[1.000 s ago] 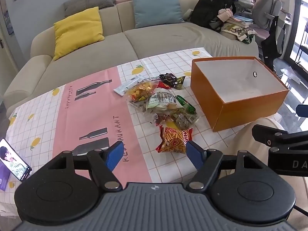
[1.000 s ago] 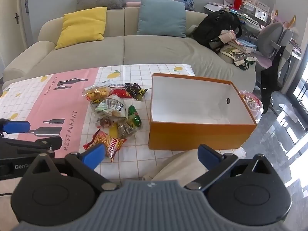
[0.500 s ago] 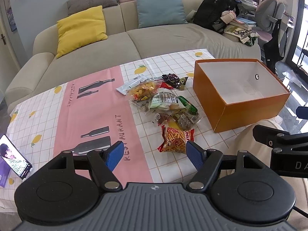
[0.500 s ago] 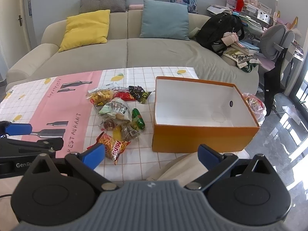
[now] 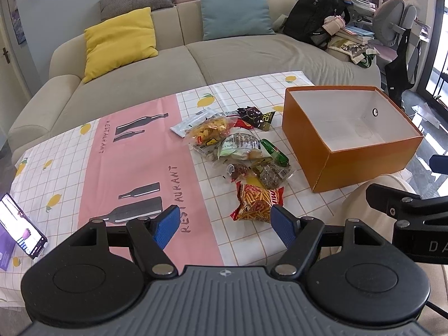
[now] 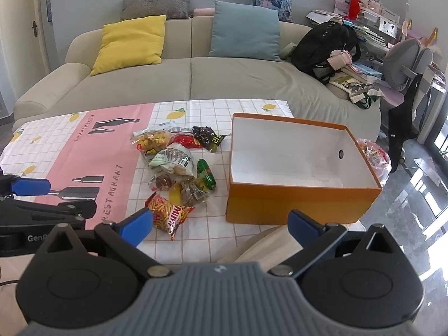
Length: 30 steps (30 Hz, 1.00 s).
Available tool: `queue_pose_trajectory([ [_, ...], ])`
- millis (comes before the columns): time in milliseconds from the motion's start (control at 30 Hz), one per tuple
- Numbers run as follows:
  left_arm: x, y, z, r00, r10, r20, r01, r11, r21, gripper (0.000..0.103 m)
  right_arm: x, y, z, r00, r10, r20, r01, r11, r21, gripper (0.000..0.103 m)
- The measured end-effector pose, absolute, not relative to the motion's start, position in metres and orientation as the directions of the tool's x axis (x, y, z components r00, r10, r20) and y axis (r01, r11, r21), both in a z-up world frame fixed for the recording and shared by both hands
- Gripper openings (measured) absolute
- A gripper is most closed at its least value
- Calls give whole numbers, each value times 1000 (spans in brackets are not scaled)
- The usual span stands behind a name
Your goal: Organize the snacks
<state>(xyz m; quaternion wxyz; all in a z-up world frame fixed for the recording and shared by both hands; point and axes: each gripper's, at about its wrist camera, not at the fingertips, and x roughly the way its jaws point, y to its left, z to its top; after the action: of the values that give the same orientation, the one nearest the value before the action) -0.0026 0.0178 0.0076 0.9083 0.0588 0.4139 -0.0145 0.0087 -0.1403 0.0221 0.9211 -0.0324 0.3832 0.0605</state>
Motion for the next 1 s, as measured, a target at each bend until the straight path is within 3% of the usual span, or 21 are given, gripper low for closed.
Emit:
queue_pose_trajectory([
  [1000,-4,17,6,659,22,-752,76,992,96,86,7,-137,24,704,100,-703,-158,987,-17,100],
])
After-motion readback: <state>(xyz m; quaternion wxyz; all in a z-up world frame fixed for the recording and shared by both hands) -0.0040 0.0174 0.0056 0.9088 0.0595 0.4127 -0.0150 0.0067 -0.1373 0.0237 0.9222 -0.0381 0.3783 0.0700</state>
